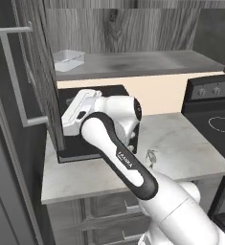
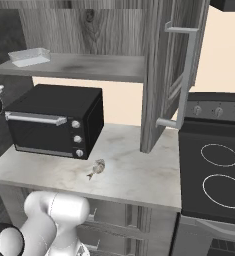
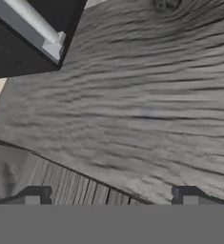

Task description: Retrieve the tupperware from the cabinet, then place the raw meat into the tupperware to avoid contamination.

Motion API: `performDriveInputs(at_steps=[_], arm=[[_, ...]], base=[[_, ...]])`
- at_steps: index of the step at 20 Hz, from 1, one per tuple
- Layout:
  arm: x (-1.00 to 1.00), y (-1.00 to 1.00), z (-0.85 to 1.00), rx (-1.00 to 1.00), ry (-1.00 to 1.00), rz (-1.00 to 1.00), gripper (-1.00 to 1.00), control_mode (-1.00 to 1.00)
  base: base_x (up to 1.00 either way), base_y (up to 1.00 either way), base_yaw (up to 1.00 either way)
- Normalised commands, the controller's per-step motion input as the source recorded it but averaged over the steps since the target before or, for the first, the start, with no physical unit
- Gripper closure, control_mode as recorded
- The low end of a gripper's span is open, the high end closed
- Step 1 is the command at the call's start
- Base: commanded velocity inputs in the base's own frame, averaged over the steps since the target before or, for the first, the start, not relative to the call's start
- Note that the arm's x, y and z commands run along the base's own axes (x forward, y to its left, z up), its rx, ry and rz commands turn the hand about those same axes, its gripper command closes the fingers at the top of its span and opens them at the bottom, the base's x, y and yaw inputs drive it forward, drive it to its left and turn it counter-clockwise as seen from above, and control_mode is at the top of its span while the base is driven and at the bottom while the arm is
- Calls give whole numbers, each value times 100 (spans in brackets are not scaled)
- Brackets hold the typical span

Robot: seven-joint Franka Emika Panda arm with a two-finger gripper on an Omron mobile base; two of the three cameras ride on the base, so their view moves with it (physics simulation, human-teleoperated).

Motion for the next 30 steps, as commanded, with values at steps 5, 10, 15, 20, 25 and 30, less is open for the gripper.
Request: performDriveInputs(at_steps=[5, 10, 15, 20, 25, 30], arm=[[0, 1, 11, -1, 3, -18, -100, -100], [-4, -44, 34, 0, 4, -6, -100, -100], [15, -51, 31, -3, 0, -1, -100, -100], [38, -55, 29, -12, 0, 9, -100, -100], [50, -38, 4, -25, 0, 16, -100, -100], [27, -12, 16, -26, -3, 27, -100, -100]], base=[[0, 0, 0], [0, 0, 0], [0, 0, 0], [0, 0, 0], [0, 0, 0], [0, 0, 0]])
